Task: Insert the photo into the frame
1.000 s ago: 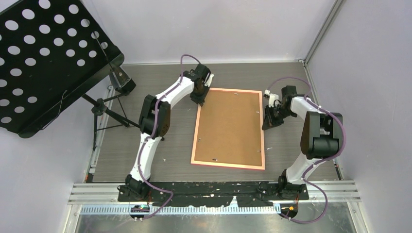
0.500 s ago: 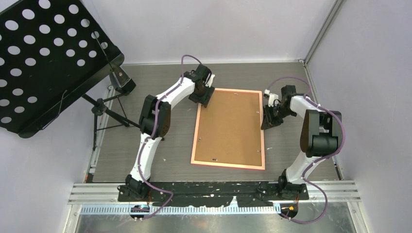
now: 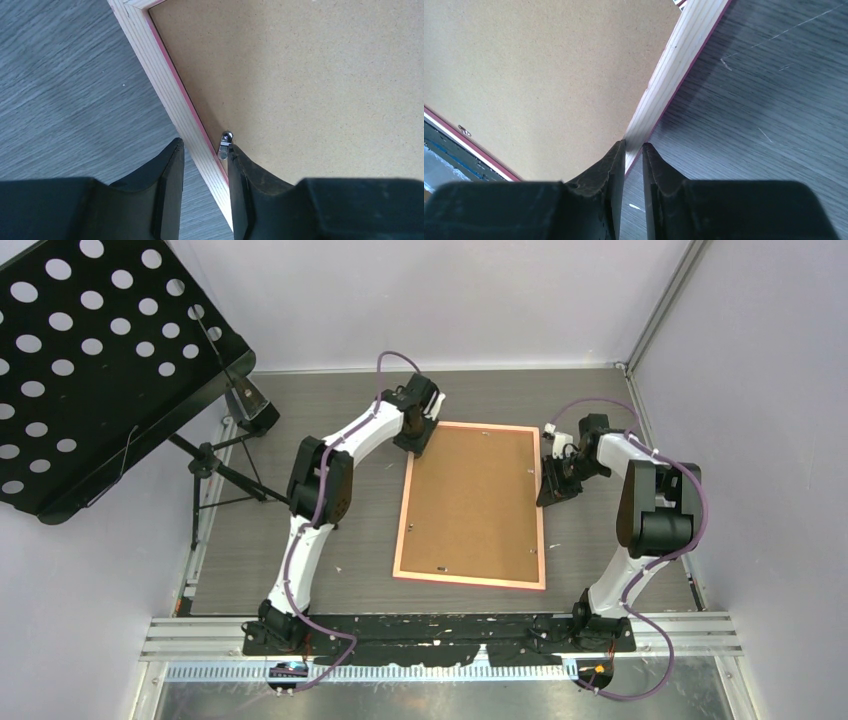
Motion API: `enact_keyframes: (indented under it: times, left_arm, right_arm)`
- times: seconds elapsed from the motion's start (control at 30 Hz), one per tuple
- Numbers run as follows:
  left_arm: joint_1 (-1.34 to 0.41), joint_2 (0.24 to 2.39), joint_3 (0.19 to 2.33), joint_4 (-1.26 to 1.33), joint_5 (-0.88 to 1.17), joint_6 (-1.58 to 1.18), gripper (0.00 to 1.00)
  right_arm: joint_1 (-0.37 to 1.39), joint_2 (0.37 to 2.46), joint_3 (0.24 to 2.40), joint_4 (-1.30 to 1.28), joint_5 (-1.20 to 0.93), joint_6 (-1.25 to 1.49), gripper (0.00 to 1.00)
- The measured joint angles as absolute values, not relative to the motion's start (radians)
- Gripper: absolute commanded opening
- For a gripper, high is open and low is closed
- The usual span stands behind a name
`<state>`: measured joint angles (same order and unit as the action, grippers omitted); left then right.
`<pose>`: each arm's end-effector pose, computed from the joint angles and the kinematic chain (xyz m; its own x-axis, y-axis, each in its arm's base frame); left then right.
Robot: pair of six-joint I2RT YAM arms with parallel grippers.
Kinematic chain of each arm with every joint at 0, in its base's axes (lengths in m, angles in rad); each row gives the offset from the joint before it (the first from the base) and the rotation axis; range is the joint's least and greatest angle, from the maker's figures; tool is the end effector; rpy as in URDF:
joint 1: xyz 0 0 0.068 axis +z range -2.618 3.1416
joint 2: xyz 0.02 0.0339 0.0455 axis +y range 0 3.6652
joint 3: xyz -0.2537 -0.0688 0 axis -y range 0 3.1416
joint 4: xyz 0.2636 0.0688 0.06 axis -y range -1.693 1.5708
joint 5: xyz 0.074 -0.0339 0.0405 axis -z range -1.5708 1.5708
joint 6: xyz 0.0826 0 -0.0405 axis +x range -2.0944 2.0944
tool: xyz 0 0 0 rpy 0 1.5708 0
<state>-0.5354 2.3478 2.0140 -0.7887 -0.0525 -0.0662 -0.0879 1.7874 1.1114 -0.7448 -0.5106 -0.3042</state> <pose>0.4618 -0.2689 0.1237 -0.8058 0.4012 -0.4356 0.4376 0.8990 0.0185 0.3418 0.0104 0.0987 -0.9409 -0.1794 -0.2873 -0.2914 0.8613 0.4163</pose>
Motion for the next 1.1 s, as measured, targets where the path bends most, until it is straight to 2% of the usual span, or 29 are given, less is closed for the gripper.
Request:
enact_keyframes:
  times: [0.3,0.4,0.57,0.87,0.9,1.03,1.1]
  left_arm:
    - [-0.536,2.334,1.986,-0.759,-0.064,-0.062,0.23]
    - [-0.536,2.327,1.972,-0.744,-0.063,-0.062,0.13]
    - [-0.536,2.317,1.952,-0.729,-0.062,-0.053,0.01]
    - [-0.537,2.293,1.907,-0.686,-0.069,-0.034,0.00]
    - [-0.537,2.292,1.907,-0.686,-0.069,-0.034,0.06]
    - [-0.537,2.292,1.907,-0.686,-0.071,-0.041,0.40]
    - [-0.536,2.292,1.907,-0.688,-0.068,-0.043,0.52]
  right_arm:
    - [-0.088,1.798,1.121,-0.755,-0.519,-0.304,0.22]
    - [-0.088,1.800,1.122,-0.756,-0.522,-0.304,0.22]
    - [-0.088,1.800,1.122,-0.756,-0.524,-0.304,0.22]
    - [-0.089,1.807,1.124,-0.757,-0.537,-0.304,0.21]
    - [-0.089,1.807,1.124,-0.757,-0.537,-0.304,0.21]
    - [-0.089,1.807,1.124,-0.757,-0.538,-0.304,0.21]
    - [-0.089,1.807,1.124,-0.757,-0.538,-0.304,0.21]
